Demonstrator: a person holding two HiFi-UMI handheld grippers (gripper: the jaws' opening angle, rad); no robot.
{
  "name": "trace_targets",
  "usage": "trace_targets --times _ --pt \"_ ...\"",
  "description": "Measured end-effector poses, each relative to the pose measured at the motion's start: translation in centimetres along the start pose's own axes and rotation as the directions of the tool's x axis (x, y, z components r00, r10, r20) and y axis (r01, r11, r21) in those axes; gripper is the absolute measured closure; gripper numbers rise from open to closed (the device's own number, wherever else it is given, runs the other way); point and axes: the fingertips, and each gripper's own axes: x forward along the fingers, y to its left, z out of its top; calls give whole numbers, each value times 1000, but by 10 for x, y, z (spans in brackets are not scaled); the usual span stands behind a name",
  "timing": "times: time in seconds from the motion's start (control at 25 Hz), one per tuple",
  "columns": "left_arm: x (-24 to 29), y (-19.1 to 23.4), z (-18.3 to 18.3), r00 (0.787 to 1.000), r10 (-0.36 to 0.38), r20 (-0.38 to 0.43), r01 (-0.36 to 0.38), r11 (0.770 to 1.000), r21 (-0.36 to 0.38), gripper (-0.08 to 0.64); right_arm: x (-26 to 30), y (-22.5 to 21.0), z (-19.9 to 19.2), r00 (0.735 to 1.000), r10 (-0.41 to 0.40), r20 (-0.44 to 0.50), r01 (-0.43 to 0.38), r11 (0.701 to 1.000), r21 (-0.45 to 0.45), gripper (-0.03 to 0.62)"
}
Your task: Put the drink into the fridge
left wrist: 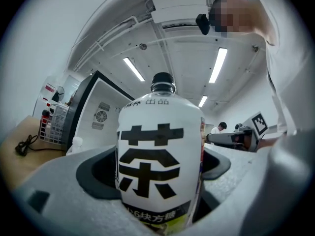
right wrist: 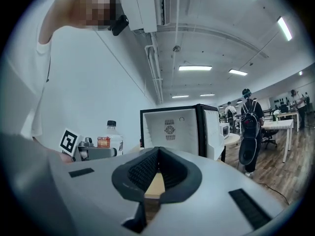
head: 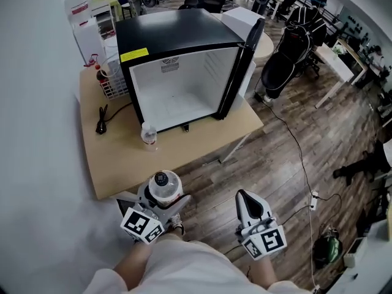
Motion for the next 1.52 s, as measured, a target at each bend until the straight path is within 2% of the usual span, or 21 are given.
trace_targets --times 0.2,0.4,0.68,0.84,1.0,1.24,1.52 --pt "36 33 7 998 -57 -4 56 998 -25 100 53 -11 20 1000 -6 1 6 1000 6 592" --pt "64 68 8 998 -56 -2 56 996 -71 100 84 -19 14 999 -10 -32 11 1000 21 592" --pt "97 78 -3 997 -64 -42 60 995 -85 100 102 -51 9 998 -28 -52 30 998 49 592" --pt "122 86 4 999 -27 -30 26 998 -51 100 124 -75 18 1000 12 -29 -11 1000 15 592" --pt "141 85 18 1000 4 18 -4 1000 -17 100 139 -107 37 1000 20 13 -20 999 -31 592" --pt "157 82 32 998 45 41 -46 999 19 100 151 -124 51 997 60 44 -59 998 -34 592" --pt "182 98 38 995 90 48 -94 993 74 101 168 -136 33 994 113 8 -113 994 8 592"
